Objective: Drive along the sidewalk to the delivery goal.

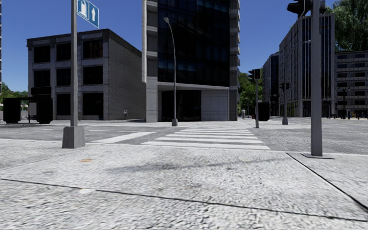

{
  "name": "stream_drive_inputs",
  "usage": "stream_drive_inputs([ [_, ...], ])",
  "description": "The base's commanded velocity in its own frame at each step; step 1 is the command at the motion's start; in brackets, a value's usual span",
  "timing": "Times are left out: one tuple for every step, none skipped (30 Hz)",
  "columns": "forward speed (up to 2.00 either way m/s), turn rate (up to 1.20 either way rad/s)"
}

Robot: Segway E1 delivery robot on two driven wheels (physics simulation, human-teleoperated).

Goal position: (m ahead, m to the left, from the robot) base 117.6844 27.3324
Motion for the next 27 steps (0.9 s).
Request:
stream_drive_inputs([
  [2.0, 0.0],
  [2.0, 0.0],
  [2.0, 0.0],
  [2.0, 0.0],
  [2.0, 0.0],
  [2.0, 0.0],
  [2.0, 0.0],
  [2.0, 0.0],
  [2.0, 0.0],
  [2.0, 0.0],
  [2.0, 0.0],
  [2.0, 0.0],
  [2.0, 0.0],
  [2.0, 0.0],
  [2.0, 0.0],
  [2.0, 0.0],
  [2.0, 0.0],
  [2.0, 0.0],
  [2.0, 0.0],
  [2.0, 0.0],
  [2.0, 0.0],
  [2.0, 0.0],
  [2.0, 0.0],
  [2.0, 0.0],
  [2.0, 0.0],
  [2.0, 0.0],
  [2.0, 0.0],
])
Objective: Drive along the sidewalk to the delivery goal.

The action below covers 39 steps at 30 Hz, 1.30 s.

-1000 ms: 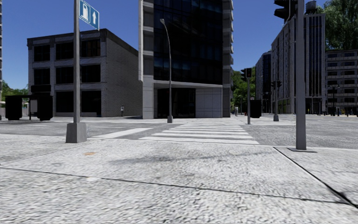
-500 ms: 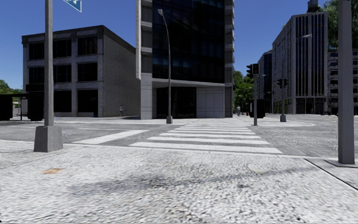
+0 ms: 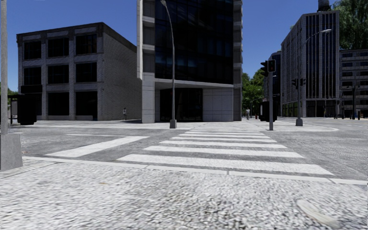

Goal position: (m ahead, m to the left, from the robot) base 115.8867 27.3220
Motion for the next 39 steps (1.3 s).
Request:
stream_drive_inputs([
  [2.0, -0.34],
  [2.0, -0.55],
  [2.0, -0.77],
  [2.0, -0.77],
  [2.0, -1.2],
  [2.0, -1.2],
  [2.0, -0.8],
  [2.0, -0.41],
  [2.0, -0.26],
  [2.0, -0.18],
  [2.0, -0.18],
  [2.0, -0.15],
  [2.0, -0.11],
  [2.0, -0.07],
  [2.0, -0.04],
  [2.0, -0.03],
  [2.0, -0.02],
  [2.0, -0.02],
  [2.0, -0.02],
  [2.0, -0.02],
  [2.0, -0.01],
  [2.0, -0.01],
  [2.0, -0.01],
  [2.0, -0.01],
  [2.0, -0.01],
  [2.0, -0.01],
  [2.0, -0.01],
  [2.0, -0.01],
  [2.0, -0.01],
  [2.0, -0.01],
  [2.0, -0.19],
  [2.0, -0.53],
  [2.0, -0.56],
  [2.0, -0.58],
  [2.0, -0.58],
  [2.0, -0.47],
  [2.0, -0.02],
  [2.0, -0.01],
  [2.0, -0.01],
])
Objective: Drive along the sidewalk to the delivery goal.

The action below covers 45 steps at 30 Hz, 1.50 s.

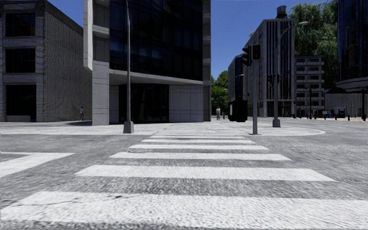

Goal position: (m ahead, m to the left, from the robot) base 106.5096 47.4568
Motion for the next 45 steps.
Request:
stream_drive_inputs([
  [2.0, 0.0],
  [2.0, 0.0],
  [2.0, 0.0],
  [2.0, 0.0],
  [2.0, 0.0],
  [2.0, 0.0],
  [2.0, 0.0],
  [2.0, 0.0],
  [2.0, 0.0],
  [2.0, 0.0],
  [2.0, 0.0],
  [2.0, 0.0],
  [2.0, 0.0],
  [2.0, 0.0],
  [2.0, 0.0],
  [2.0, 0.0],
  [2.0, 0.0],
  [2.0, 0.0],
  [2.0, 0.0],
  [2.0, 0.0],
  [2.0, 0.0],
  [2.0, 0.0],
  [2.0, 0.0],
  [2.0, 0.0],
  [2.0, 0.0],
  [2.0, 0.0],
  [2.0, 0.0],
  [2.0, 0.0],
  [2.0, 0.0],
  [2.0, 0.0],
  [2.0, 0.0],
  [2.0, 0.0],
  [2.0, 0.0],
  [2.0, 0.0],
  [2.0, 0.0],
  [2.0, 0.0],
  [2.0, 0.0],
  [2.0, 0.0],
  [2.0, 0.0],
  [2.0, 0.0],
  [2.0, 0.0],
  [2.0, 0.0],
  [2.0, 0.0],
  [2.0, 0.0],
  [2.0, 0.0],
])
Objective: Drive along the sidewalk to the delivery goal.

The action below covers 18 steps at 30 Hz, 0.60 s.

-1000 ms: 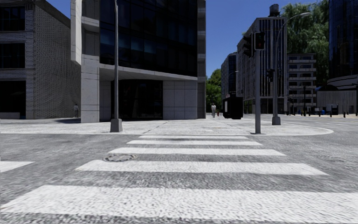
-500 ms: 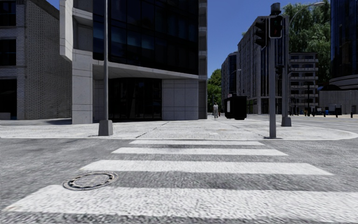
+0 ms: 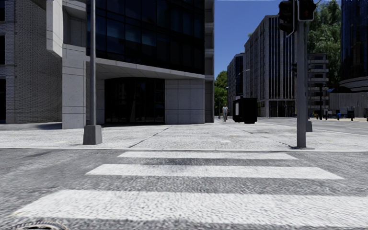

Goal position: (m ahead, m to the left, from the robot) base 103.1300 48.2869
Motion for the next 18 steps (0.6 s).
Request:
stream_drive_inputs([
  [2.0, 0.0],
  [2.0, 0.0],
  [2.0, 0.0],
  [2.0, 0.0],
  [2.0, 0.0],
  [2.0, 0.0],
  [2.0, 0.0],
  [2.0, -0.86],
  [2.0, -1.2],
  [2.0, -1.2],
  [2.0, -1.14],
  [2.0, -0.37],
  [2.0, -0.03],
  [2.0, -0.01],
  [2.0, -0.01],
  [2.0, -0.01],
  [2.0, 0.0],
  [2.0, 0.0],
])
